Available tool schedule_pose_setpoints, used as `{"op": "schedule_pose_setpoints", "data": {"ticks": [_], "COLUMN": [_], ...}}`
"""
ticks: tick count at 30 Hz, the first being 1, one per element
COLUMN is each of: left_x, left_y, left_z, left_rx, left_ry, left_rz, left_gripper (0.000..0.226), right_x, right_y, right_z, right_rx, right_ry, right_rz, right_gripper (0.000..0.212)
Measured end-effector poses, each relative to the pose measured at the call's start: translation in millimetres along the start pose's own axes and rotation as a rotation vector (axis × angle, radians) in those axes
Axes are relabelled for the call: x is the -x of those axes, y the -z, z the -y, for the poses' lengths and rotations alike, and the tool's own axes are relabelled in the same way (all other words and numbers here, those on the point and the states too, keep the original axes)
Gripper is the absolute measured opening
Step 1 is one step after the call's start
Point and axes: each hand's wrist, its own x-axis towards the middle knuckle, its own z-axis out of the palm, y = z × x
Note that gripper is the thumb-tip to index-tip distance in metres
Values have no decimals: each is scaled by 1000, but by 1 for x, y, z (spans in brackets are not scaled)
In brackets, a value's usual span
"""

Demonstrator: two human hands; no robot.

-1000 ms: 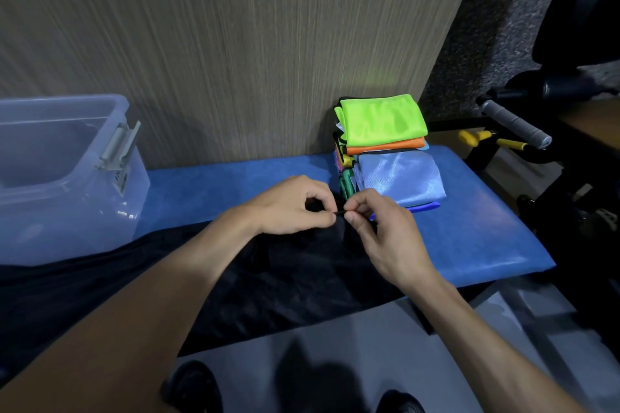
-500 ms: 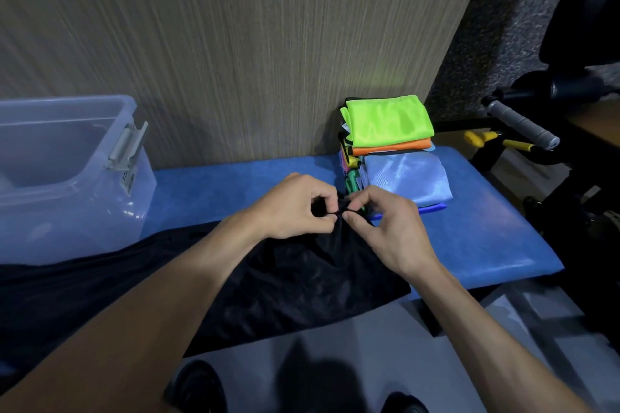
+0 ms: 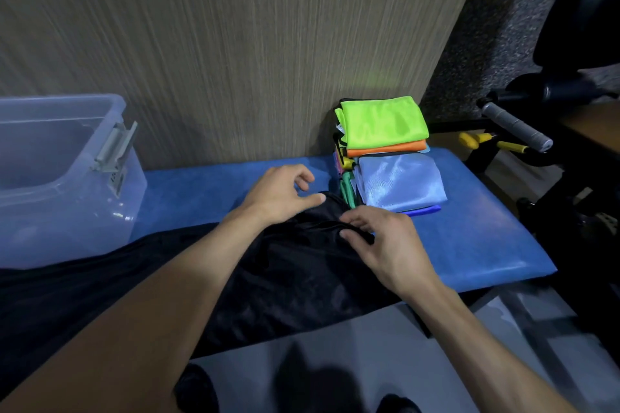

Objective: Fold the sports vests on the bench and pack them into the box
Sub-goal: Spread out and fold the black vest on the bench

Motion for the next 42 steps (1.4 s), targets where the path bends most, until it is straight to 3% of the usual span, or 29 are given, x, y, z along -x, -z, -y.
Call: {"op": "schedule_pose_setpoints", "data": {"ticks": [5, 9, 14, 16, 20, 26, 31, 35, 42], "left_x": [-7, -7, -6, -5, -3, 2, 9, 12, 18], "left_y": [-13, -12, -2, -1, 2, 5, 7, 9, 24], "left_z": [0, 3, -4, -5, -5, -8, -15, -14, -24], "left_rx": [-85, 14, 98, 136, 267, 115, 87, 262, 489], "left_ry": [-14, -75, -170, -171, -131, -194, -228, -209, -211], "left_rz": [194, 130, 62, 101, 267, 233, 208, 262, 327], "left_gripper": [44, 5, 7, 4, 21, 6, 8, 4, 26], "right_x": [2, 4, 4, 3, 2, 2, 2, -1, -4], "right_y": [0, 1, 2, 2, 0, -2, -3, -1, -2], "right_z": [-3, -4, -7, -7, -6, -12, -14, -11, -5], "right_rx": [61, 99, 134, 138, 146, 145, 99, -5, -63], "right_ry": [33, 67, 74, 68, 61, 49, 19, -17, -23], "right_rz": [5, 36, 18, 14, 5, -7, -37, -35, -81], "right_gripper": [14, 12, 9, 9, 9, 9, 10, 9, 4]}}
